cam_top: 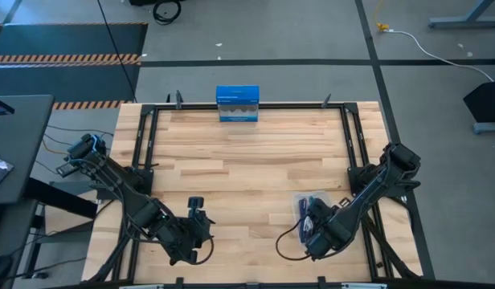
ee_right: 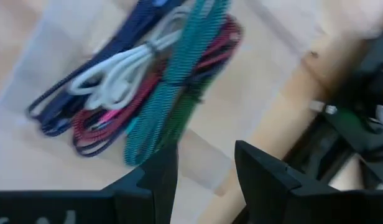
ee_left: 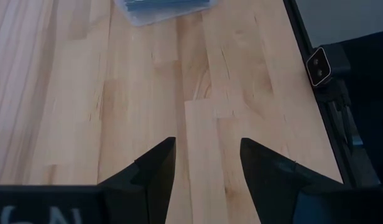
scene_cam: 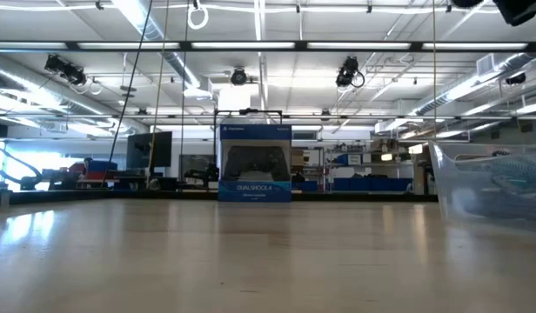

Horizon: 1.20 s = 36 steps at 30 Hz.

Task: Pick and place USB-C Cables
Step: Move the transparent bin to the center of the table

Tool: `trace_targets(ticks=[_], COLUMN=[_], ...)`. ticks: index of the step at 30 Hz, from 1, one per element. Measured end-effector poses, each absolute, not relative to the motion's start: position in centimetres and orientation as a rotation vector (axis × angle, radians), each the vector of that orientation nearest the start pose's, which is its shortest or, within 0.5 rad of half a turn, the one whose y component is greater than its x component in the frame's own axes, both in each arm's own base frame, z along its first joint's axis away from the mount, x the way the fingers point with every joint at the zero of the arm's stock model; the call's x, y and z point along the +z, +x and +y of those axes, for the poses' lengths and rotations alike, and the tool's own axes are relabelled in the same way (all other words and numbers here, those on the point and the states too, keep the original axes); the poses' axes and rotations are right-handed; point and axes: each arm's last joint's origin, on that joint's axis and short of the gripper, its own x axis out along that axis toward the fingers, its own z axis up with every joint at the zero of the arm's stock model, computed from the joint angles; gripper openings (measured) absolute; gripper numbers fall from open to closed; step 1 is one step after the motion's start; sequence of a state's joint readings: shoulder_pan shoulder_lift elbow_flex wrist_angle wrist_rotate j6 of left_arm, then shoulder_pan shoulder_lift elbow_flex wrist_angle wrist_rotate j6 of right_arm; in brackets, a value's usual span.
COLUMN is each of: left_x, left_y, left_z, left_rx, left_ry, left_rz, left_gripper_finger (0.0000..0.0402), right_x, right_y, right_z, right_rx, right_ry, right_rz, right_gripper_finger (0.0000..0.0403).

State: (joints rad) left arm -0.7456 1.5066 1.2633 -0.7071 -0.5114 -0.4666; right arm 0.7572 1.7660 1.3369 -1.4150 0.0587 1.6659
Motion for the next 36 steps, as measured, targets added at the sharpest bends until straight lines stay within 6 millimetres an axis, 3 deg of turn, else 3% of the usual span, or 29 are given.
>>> trace_targets(ticks=[7, 25, 32, 36], left_x=[29.0, 29.1, 29.1, 29.1], left_y=[23.4, 22.6, 22.7, 22.7], left_z=[-20.3, -21.1, -21.1, -21.1], left_rx=[-0.042, -0.061, -0.061, -0.061], left_ry=[0.112, 0.092, 0.091, 0.089], left_rz=[0.788, 0.786, 0.785, 0.783], left_gripper_finger=[0.0188, 0.0188, 0.0188, 0.0188], right_x=[22.5, 22.2, 20.1, 19.9], right_y=[20.1, 17.4, 16.0, 15.9], right_z=[20.1, 23.7, 24.3, 23.9], right_rx=[-1.024, -1.010, -1.013, -1.028], right_ry=[0.447, 0.581, 0.620, 0.581], right_rz=[1.508, 1.381, 1.345, 1.314], right_gripper_finger=[0.0165, 0.0165, 0.0165, 0.0165])
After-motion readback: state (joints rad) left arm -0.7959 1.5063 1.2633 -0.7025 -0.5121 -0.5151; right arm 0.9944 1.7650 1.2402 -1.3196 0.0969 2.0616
